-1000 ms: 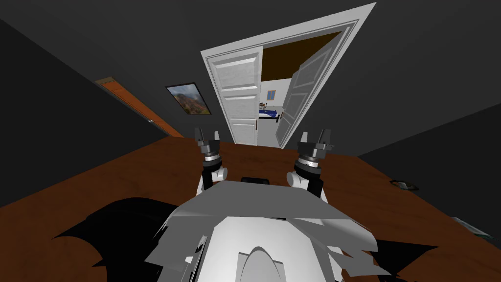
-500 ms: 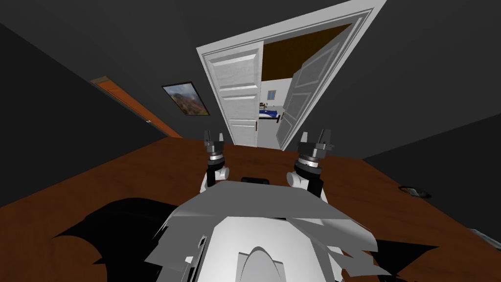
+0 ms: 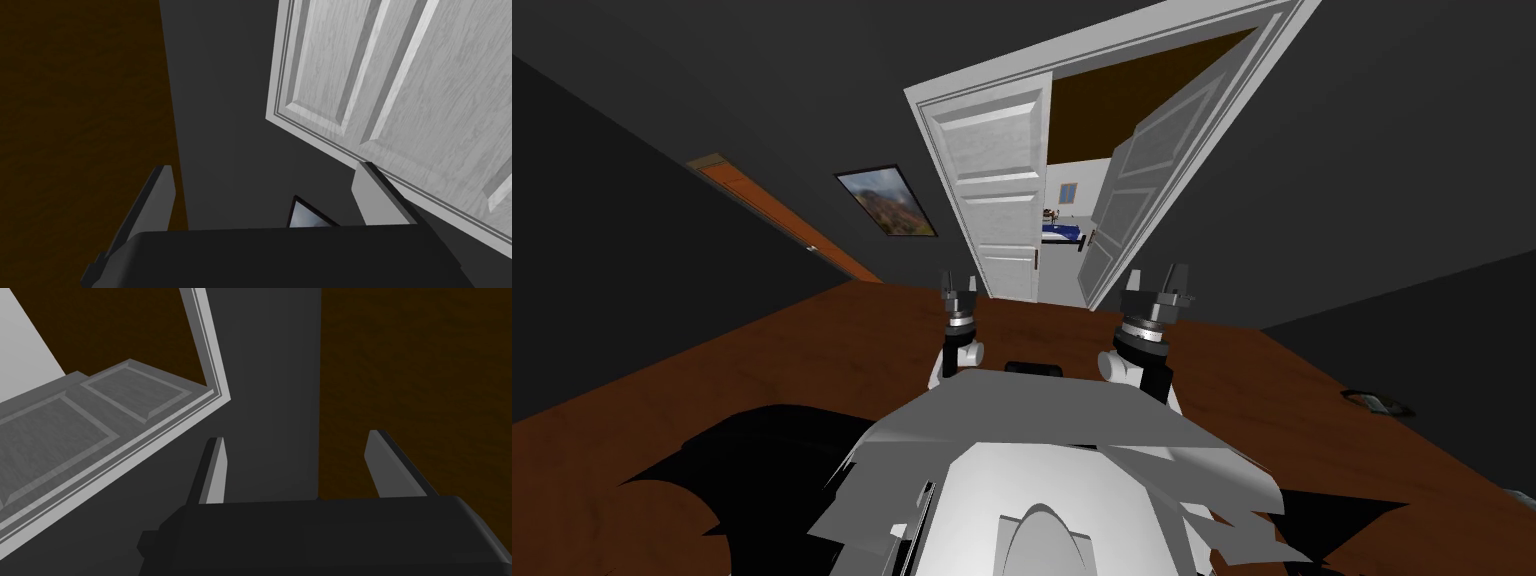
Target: Push the door open
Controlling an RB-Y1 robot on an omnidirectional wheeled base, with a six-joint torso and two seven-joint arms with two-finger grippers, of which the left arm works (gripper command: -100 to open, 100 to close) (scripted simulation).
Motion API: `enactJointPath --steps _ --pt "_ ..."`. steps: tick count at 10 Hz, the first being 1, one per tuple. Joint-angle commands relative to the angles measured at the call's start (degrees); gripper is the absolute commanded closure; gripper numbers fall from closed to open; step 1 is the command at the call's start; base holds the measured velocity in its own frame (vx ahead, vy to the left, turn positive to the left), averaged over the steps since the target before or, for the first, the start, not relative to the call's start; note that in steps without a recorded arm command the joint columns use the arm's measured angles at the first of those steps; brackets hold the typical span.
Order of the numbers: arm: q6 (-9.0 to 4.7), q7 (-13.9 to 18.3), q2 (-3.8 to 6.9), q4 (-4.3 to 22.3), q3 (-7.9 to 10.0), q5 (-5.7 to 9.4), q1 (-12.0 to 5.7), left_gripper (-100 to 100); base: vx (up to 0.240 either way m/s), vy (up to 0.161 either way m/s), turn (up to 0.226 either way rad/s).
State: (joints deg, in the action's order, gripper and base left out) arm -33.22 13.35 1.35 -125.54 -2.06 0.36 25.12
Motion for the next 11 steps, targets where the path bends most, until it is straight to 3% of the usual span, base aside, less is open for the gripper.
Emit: enactJointPath --steps 1,11 --pt "-0.26 1.93 0.49 2.49 -0.74 0.49 -0.88 -100 0.132 -0.037 0.009" --pt "-1.79 10.5 2.32 13.13 -3.64 2.91 -4.06 -100 0.103 -0.017 0.008"
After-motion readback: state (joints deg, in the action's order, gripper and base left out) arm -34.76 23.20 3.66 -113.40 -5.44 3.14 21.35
